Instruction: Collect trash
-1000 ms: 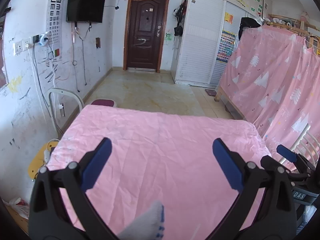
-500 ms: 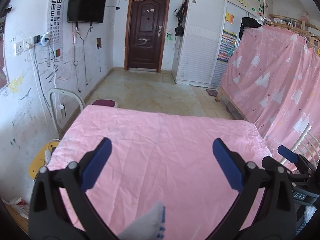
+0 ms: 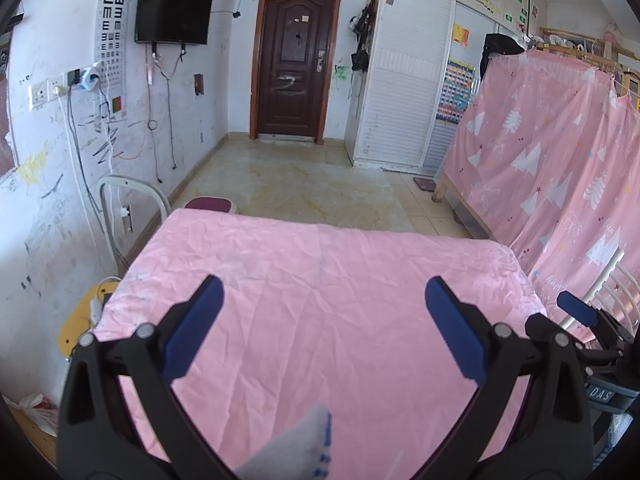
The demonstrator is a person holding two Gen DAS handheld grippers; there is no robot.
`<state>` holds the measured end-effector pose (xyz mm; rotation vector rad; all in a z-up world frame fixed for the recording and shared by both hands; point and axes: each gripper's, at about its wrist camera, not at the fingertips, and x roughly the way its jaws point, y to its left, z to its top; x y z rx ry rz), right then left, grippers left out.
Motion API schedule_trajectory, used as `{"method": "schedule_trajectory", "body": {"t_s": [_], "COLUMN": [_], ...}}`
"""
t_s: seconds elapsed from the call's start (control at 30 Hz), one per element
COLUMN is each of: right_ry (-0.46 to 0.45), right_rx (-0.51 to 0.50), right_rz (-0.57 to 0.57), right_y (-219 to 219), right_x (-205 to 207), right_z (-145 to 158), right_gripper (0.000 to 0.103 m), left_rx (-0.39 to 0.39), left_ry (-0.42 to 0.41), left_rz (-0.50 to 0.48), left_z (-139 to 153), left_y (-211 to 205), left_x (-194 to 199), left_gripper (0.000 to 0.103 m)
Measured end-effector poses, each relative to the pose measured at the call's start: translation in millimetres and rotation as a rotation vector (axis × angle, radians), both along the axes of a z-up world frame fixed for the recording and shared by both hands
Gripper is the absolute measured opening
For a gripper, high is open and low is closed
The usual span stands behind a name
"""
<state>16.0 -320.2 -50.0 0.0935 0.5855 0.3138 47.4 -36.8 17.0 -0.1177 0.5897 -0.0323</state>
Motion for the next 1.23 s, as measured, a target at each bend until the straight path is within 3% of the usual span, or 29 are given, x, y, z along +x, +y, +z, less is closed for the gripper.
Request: {"method": "schedule_trajectory", "body": {"t_s": [1.23], "right_ry": [0.007], "right_rx": [-0.009], "right_rz": [0.004], "right_y": [-0.2], "right_x": [0.0], "right_z": [-4.1], "right_gripper": [0.092], "left_rx": [0.008], "left_ry": [0.002], "left_rz": [0.004], "left_z": [-3.9], "left_y": [2.8], "left_x": [-1.0], "left_gripper": [0.097]}}
